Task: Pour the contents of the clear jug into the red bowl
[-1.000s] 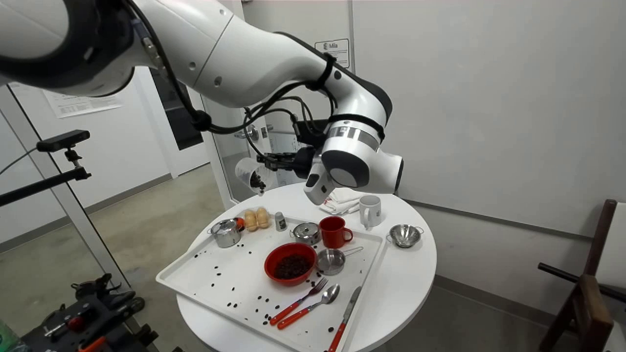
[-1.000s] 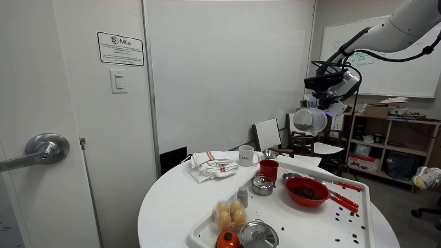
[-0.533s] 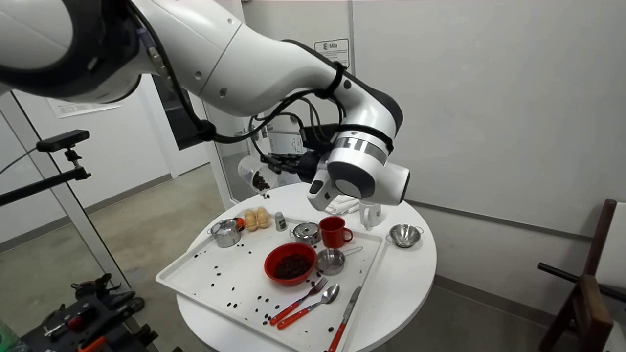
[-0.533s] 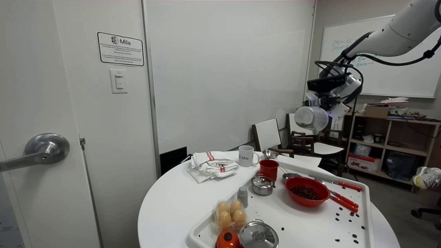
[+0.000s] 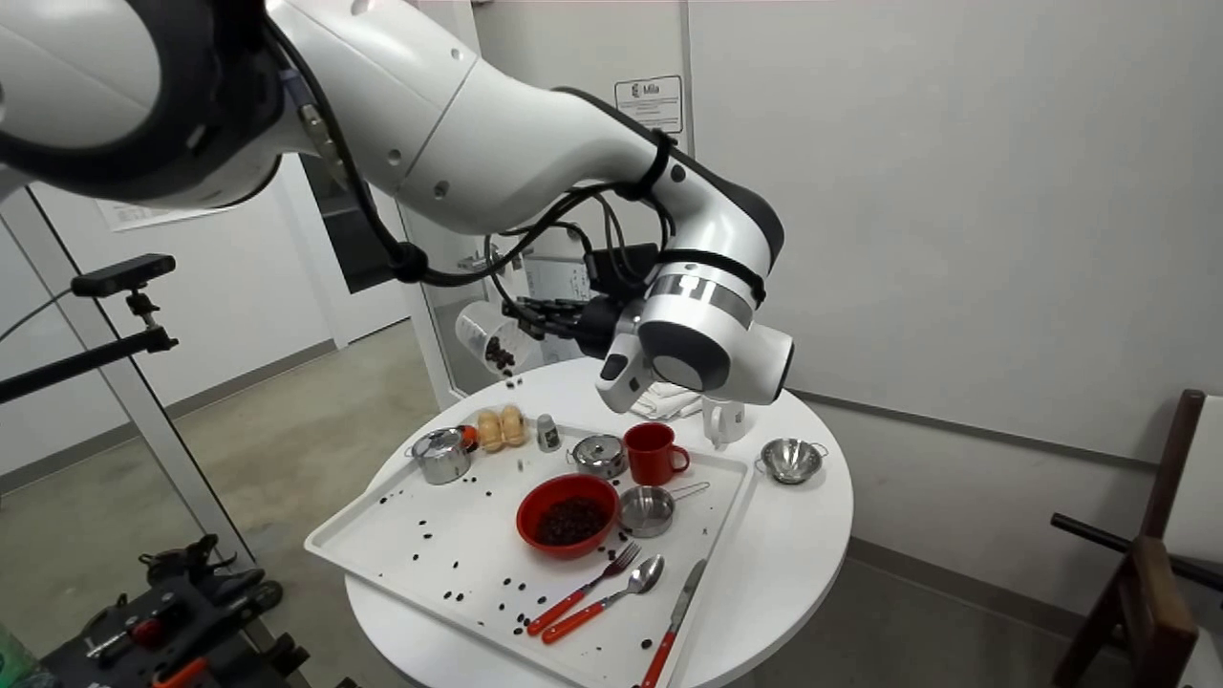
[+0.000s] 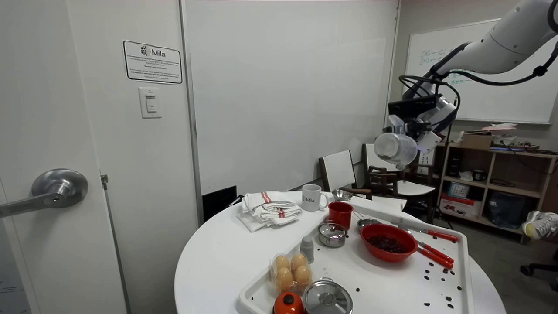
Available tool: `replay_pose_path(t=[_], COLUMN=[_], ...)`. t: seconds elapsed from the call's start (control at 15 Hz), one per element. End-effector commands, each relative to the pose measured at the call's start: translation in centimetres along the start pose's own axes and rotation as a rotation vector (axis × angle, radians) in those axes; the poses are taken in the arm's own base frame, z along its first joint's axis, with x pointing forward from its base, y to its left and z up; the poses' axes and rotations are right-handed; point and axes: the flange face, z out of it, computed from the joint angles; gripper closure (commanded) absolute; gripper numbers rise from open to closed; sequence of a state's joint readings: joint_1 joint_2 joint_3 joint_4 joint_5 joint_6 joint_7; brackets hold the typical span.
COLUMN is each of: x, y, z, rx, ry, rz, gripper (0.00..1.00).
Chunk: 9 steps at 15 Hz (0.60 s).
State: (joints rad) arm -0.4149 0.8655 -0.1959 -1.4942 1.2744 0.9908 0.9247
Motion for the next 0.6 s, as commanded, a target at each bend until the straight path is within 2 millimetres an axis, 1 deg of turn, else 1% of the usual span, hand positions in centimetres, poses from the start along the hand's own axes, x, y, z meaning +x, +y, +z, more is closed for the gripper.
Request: replay_pose_path(t=[0.0, 0.27, 0.53], x=[-0.2, -0.1, -0.3], y=[-0.7, -1.2, -1.7], z=[0.2, 0.5, 1.3], rx=[-0.038, -0.022, 0.004], ry=[-0.026, -0.002, 0.058], rz=[0.001, 0.003, -0.001], gripper=[0.9, 0.9, 0.9])
